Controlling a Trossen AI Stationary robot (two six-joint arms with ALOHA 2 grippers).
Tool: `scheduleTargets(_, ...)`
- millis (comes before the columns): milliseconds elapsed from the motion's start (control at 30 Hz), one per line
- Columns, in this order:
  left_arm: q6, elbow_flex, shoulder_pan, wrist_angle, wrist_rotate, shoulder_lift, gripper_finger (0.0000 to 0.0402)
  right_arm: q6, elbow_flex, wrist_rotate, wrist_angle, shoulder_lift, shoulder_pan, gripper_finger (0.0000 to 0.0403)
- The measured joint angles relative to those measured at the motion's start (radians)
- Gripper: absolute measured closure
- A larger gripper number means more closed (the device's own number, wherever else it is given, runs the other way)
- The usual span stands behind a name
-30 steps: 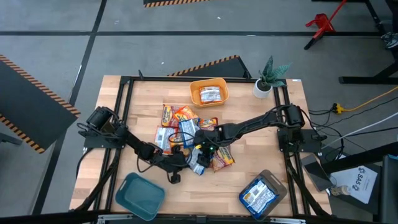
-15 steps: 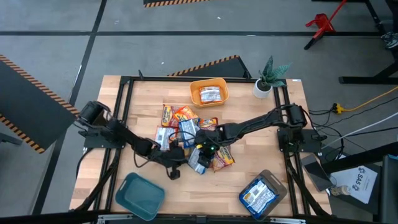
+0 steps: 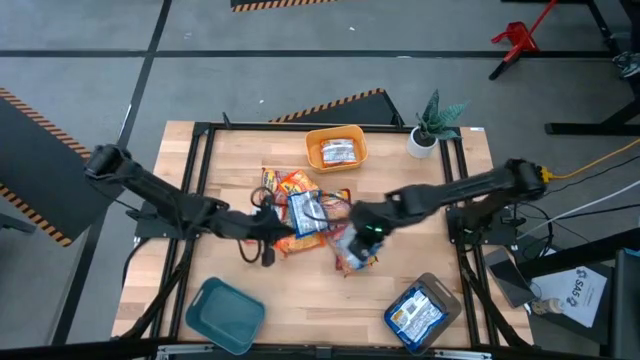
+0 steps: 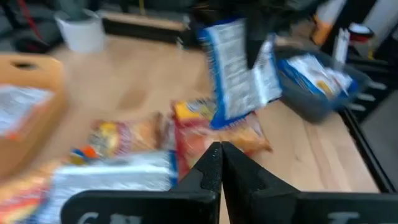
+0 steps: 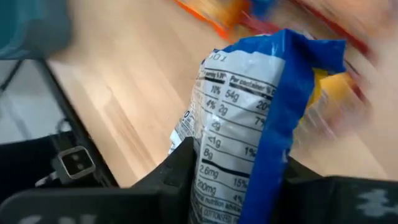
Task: Sort Maruchan noodles
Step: Put the blue noodle pack into the black bin
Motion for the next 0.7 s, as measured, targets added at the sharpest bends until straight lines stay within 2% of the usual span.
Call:
scheduleTargets(133,0.045,0.000,0.023,0.000,-0.031,-0.065,0.0401,0.263,0.000,0.114,-0.193,-0.099,0.137,0.0310)
scheduleTargets(267,0.089,0.000,0.047,-0.002,-0.033,-0.094,0.0401,0.498,0.000,0.171,-0.292,-0.145,0.304,0.0310)
scheduleTargets(567,0.110,0.001,0.089,-0.021,-0.030,-0.099,0.0401,0.902,0.000,0.165,-0.417,-0.153,0.593,0.0310)
scheduleTargets(700,0.110,0.001,0.102,-0.021,-0.028,-0.099,0.0401,0.995,0.000,0.162,-0.458,-0.149,0.688,0.0310)
